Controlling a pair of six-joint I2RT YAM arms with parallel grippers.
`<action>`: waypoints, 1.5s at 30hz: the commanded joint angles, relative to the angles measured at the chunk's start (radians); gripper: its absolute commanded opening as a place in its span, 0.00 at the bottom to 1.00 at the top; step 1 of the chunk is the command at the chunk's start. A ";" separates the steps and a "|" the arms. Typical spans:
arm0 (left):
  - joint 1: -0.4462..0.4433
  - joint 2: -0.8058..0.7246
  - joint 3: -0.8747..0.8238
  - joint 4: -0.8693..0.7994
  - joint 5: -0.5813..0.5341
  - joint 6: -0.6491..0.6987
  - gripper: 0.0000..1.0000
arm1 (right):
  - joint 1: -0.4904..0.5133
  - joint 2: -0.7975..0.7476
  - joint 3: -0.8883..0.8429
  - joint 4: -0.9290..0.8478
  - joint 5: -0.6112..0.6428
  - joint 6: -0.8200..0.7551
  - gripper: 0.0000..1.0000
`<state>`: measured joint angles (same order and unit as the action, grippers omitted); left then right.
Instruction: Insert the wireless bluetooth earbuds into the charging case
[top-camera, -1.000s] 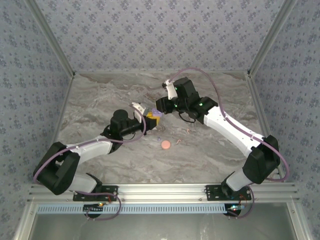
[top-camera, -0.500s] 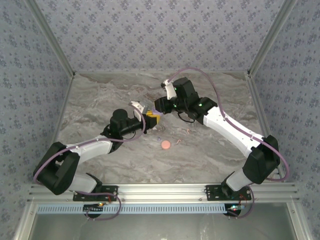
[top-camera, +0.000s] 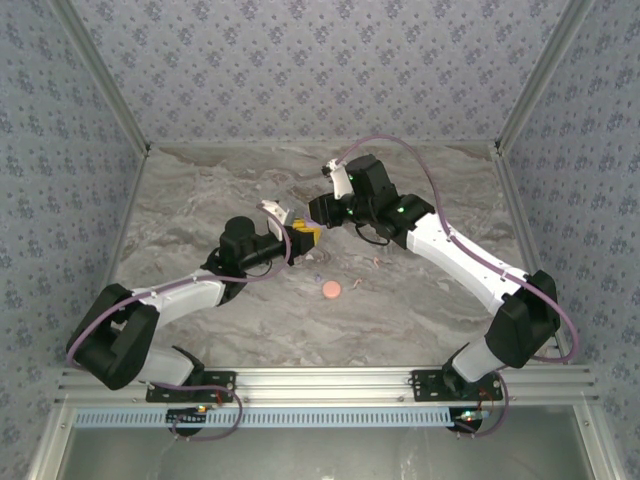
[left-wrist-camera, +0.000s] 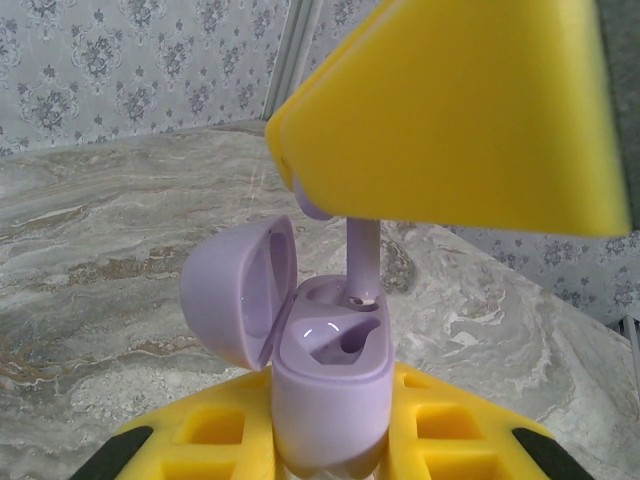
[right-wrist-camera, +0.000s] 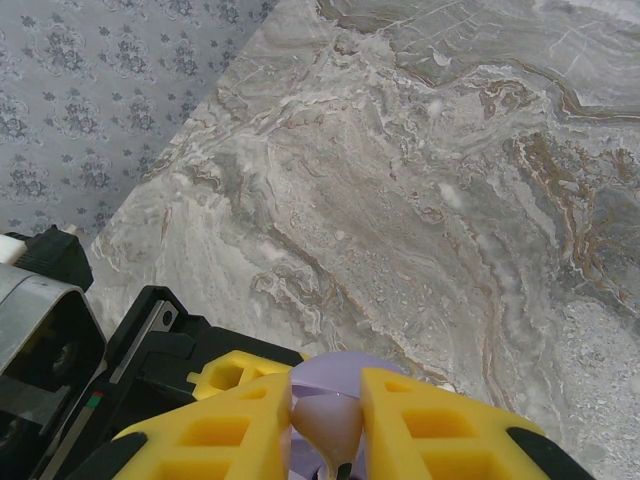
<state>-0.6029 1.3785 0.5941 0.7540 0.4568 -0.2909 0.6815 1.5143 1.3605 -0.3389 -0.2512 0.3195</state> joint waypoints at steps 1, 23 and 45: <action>-0.006 -0.006 0.034 0.035 0.023 -0.012 0.22 | 0.009 -0.006 0.014 0.008 -0.005 -0.025 0.26; -0.006 -0.019 0.047 0.013 0.012 -0.032 0.22 | 0.030 -0.001 -0.003 0.007 0.061 -0.045 0.27; -0.006 -0.054 0.053 -0.074 -0.042 0.010 0.21 | 0.036 -0.051 0.008 -0.039 0.116 -0.056 0.44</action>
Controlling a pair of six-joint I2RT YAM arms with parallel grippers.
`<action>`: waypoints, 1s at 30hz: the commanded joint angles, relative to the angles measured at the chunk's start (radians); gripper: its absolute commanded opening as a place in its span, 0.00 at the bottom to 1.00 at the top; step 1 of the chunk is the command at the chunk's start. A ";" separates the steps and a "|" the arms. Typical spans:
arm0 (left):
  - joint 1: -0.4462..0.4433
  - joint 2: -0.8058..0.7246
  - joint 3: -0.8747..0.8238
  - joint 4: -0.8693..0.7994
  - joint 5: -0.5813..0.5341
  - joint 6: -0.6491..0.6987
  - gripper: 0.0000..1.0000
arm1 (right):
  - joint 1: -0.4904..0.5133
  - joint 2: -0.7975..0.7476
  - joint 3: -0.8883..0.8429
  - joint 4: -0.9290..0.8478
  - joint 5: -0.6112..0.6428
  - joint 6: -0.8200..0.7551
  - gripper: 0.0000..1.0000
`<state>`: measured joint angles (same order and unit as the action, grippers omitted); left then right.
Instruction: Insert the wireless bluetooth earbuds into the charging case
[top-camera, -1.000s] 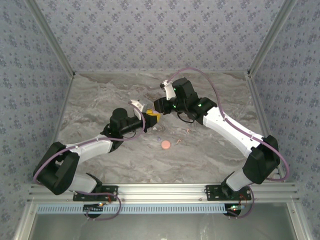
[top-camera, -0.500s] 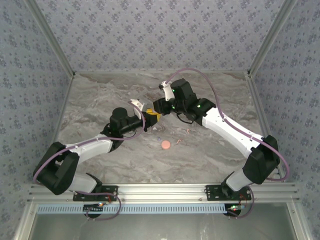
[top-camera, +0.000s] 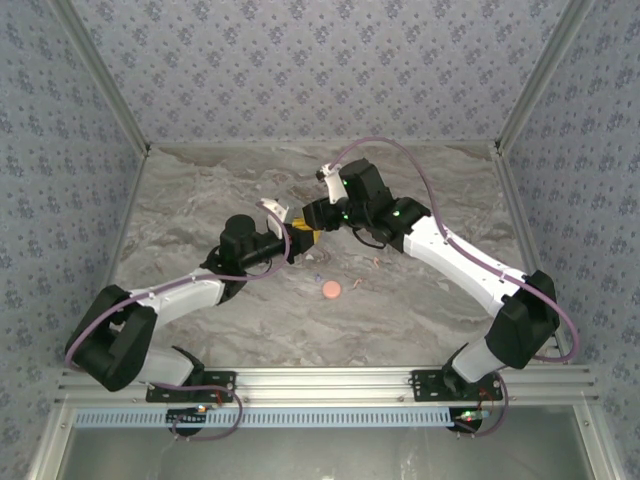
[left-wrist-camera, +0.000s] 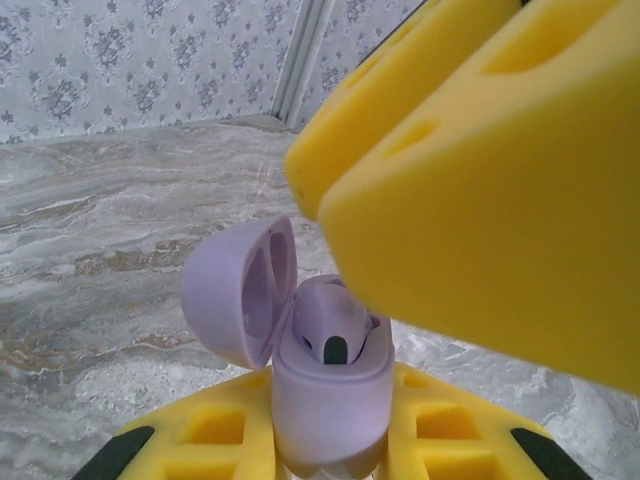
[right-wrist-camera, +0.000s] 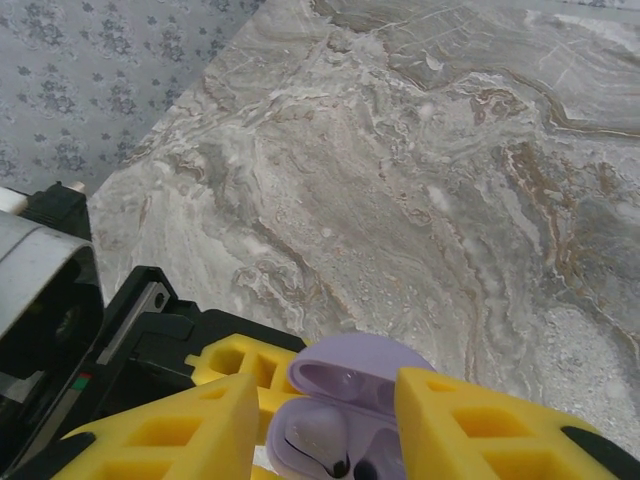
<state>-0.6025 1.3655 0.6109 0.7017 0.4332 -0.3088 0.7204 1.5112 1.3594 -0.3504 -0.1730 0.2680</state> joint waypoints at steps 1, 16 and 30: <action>-0.006 -0.047 0.036 -0.037 -0.023 0.034 0.21 | -0.010 -0.054 0.006 -0.034 0.042 -0.001 0.44; 0.006 -0.220 0.016 -0.234 -0.058 0.118 0.21 | -0.139 -0.029 -0.078 -0.173 0.061 0.063 0.47; 0.007 -0.373 0.016 -0.405 -0.110 0.175 0.22 | -0.081 0.293 -0.018 -0.246 -0.183 0.002 0.42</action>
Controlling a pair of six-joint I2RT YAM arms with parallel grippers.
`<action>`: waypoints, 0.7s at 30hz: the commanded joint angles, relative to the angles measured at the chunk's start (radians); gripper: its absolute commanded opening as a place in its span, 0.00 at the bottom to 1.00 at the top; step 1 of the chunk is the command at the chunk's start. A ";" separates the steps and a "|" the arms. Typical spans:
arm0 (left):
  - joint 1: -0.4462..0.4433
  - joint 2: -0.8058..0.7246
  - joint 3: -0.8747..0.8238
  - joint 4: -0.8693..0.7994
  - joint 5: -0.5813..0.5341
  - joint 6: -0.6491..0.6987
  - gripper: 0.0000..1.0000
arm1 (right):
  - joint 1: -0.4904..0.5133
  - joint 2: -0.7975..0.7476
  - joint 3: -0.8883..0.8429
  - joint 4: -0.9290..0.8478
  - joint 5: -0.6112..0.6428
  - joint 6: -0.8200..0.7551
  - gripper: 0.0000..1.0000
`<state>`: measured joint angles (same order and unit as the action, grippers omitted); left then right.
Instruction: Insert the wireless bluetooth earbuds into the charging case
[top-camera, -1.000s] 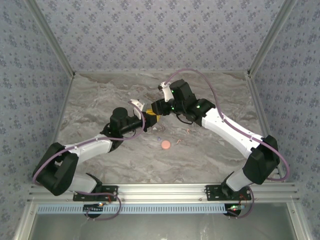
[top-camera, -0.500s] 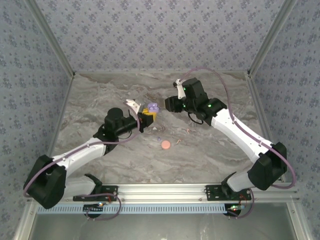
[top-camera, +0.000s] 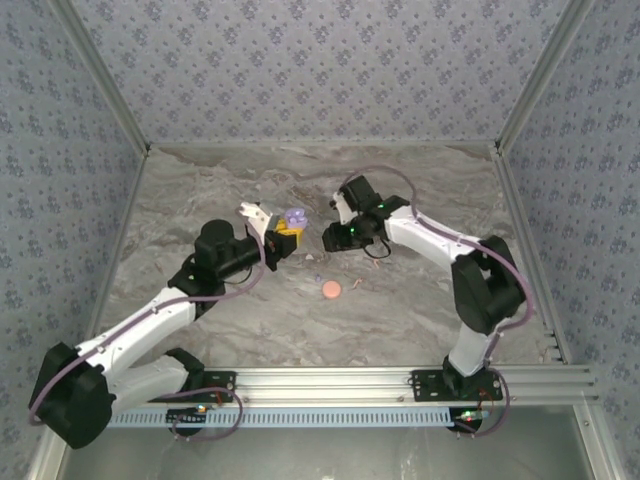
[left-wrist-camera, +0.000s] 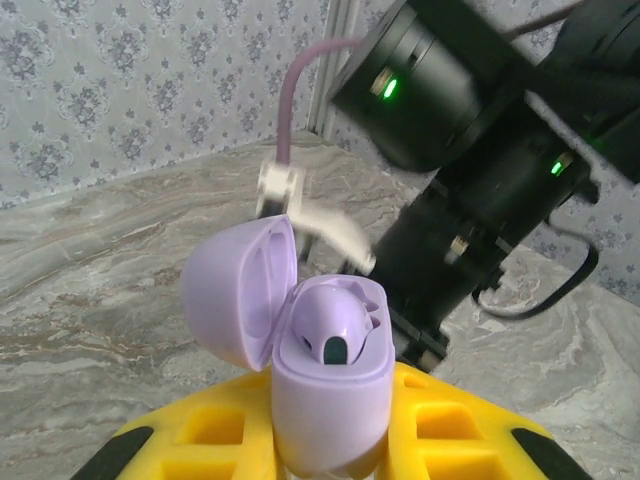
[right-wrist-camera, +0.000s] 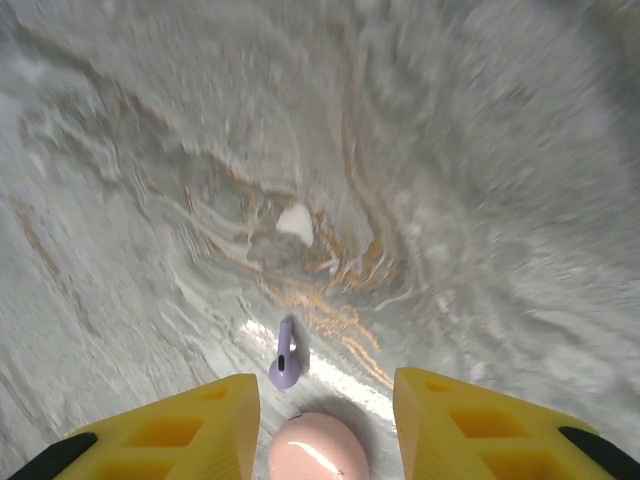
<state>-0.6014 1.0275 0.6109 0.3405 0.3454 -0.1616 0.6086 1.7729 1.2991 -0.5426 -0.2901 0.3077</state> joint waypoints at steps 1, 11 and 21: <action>0.006 -0.043 0.015 -0.049 -0.025 0.027 0.22 | 0.041 0.047 0.045 -0.054 -0.065 -0.047 0.41; 0.006 -0.088 -0.002 -0.055 -0.040 0.023 0.23 | 0.105 0.134 0.057 -0.079 -0.021 -0.060 0.38; 0.005 -0.096 -0.008 -0.049 -0.043 0.021 0.23 | 0.136 0.207 0.111 -0.103 0.040 -0.051 0.35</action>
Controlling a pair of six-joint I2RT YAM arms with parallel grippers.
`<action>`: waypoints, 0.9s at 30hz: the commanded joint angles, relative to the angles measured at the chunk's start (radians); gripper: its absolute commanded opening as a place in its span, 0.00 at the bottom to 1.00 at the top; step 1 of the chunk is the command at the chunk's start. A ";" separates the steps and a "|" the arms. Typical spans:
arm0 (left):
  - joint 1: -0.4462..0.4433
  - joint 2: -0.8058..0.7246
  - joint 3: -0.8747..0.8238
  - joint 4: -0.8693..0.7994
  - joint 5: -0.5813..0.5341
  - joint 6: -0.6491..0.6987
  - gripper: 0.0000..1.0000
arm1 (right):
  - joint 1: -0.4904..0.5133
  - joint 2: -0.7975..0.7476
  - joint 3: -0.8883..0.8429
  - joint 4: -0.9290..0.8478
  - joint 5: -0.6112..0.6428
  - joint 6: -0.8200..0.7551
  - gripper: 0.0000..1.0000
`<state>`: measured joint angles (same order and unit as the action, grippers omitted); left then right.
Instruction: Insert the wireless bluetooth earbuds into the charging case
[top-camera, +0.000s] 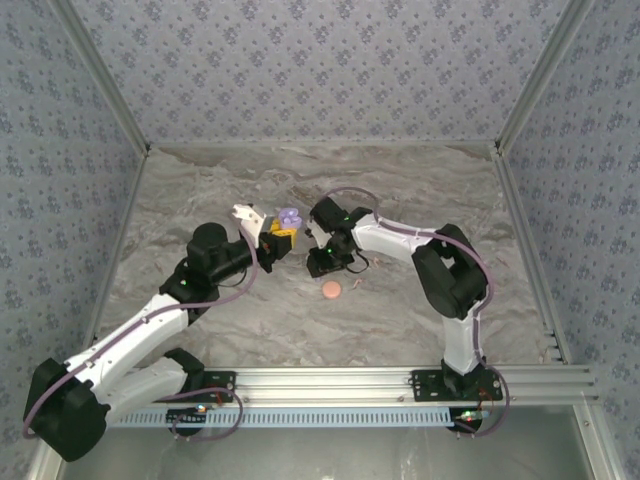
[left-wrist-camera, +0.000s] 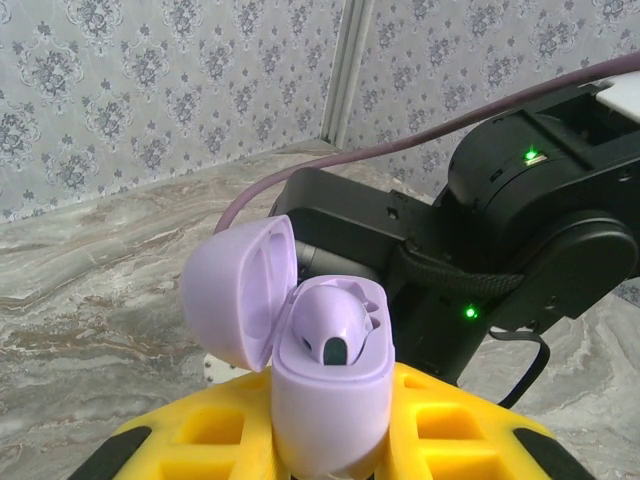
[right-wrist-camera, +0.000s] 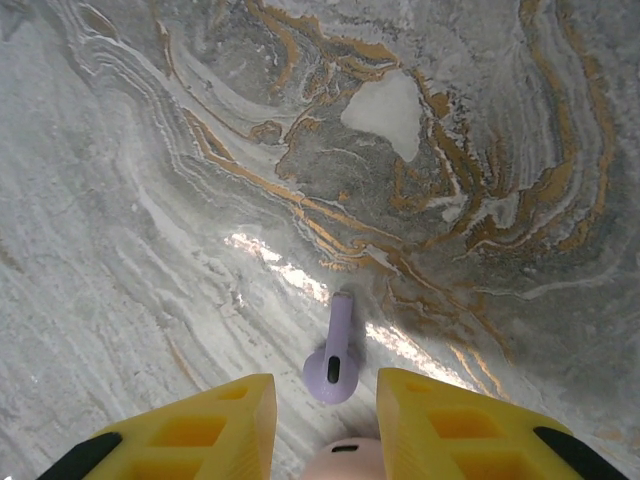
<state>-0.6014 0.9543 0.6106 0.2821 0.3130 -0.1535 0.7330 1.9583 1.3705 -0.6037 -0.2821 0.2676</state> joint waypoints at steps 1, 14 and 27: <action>0.006 -0.023 -0.011 0.013 -0.011 0.012 0.23 | 0.015 0.029 0.043 -0.041 0.034 -0.012 0.34; 0.006 -0.024 -0.015 0.022 -0.009 0.009 0.23 | 0.031 0.102 0.093 -0.078 0.098 -0.005 0.32; 0.006 -0.016 -0.008 0.026 -0.006 0.012 0.23 | -0.030 0.105 0.077 -0.066 0.150 0.063 0.18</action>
<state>-0.6014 0.9489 0.5991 0.2840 0.3130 -0.1535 0.7372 2.0499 1.4502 -0.6582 -0.1688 0.2920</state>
